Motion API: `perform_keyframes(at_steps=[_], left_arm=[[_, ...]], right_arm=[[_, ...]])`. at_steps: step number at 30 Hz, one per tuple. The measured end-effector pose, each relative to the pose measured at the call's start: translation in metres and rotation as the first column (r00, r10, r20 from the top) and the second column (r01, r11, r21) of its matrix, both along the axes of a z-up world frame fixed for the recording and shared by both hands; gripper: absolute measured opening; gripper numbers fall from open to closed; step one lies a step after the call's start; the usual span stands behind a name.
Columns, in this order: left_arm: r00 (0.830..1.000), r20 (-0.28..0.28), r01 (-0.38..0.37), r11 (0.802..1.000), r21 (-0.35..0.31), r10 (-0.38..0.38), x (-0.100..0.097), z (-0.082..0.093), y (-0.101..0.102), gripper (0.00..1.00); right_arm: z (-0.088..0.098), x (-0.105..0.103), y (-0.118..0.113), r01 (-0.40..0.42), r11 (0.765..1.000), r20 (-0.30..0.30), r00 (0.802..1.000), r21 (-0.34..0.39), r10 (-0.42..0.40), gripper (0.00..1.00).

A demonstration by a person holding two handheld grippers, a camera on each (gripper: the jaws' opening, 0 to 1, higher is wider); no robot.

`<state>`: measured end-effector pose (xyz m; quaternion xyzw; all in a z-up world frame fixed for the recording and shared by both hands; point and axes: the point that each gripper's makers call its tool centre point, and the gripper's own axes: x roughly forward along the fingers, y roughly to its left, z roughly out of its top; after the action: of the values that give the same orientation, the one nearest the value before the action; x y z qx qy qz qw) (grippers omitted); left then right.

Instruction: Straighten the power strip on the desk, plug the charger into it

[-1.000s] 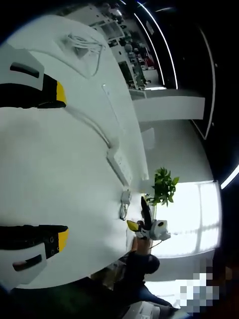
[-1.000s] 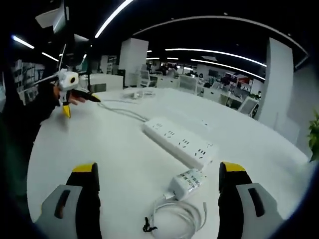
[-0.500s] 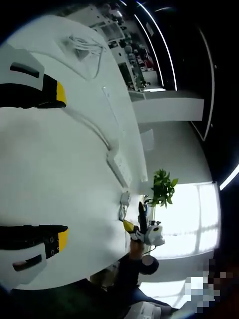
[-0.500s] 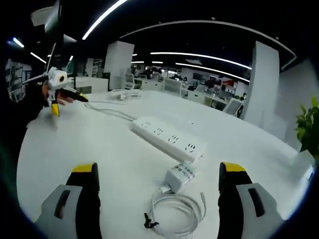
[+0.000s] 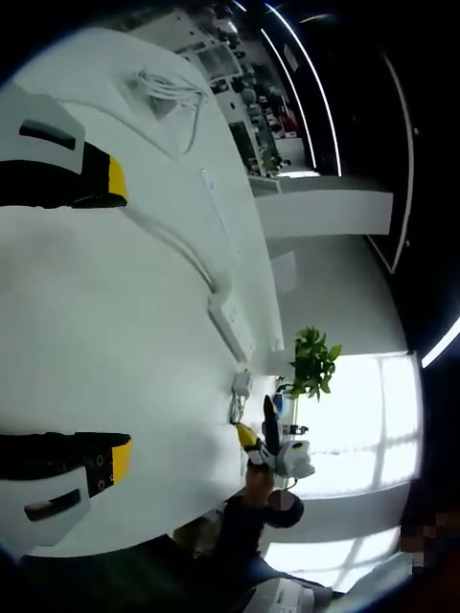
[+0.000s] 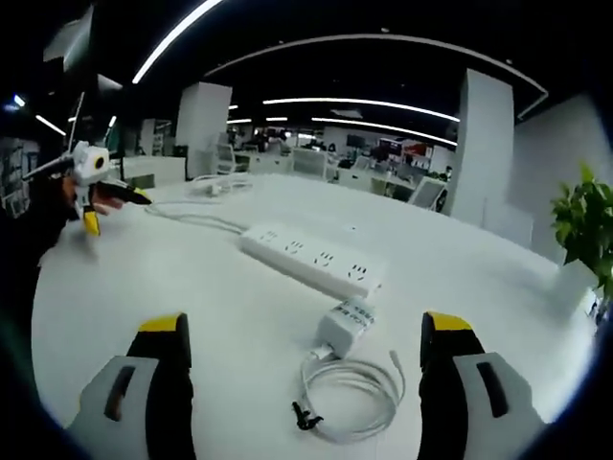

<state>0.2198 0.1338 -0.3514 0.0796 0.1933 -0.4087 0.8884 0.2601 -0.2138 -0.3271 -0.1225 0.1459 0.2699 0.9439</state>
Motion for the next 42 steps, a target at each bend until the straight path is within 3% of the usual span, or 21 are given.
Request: perform_keyframes(at_steps=[13,20,28,42], left_arm=[[1.000,0.007,-0.008,1.000,-0.007,0.008,0.002,0.001,0.004,0.99],[1.000,-0.001,0.003,1.000,-0.005,-0.003,0.001,-0.003,0.002,0.99],[1.000,0.001,0.004,1.000,-0.003,-0.004,0.002,-0.003,0.006,0.99],[1.000,-0.007,0.012,1.000,-0.001,-0.012,0.003,-0.007,0.007,0.99]], right_arm=[[-0.006,-0.001,-0.009,0.167,0.983,0.008,0.986,0.082,-0.169,1.00],[-0.001,0.001,-0.001,0.202,0.970,0.012,0.979,0.137,-0.205,1.00],[-0.008,0.007,-0.003,0.238,0.968,0.028,0.970,0.086,-0.241,1.00],[-0.014,0.011,0.001,0.286,0.951,0.024,0.957,0.121,-0.290,0.99]])
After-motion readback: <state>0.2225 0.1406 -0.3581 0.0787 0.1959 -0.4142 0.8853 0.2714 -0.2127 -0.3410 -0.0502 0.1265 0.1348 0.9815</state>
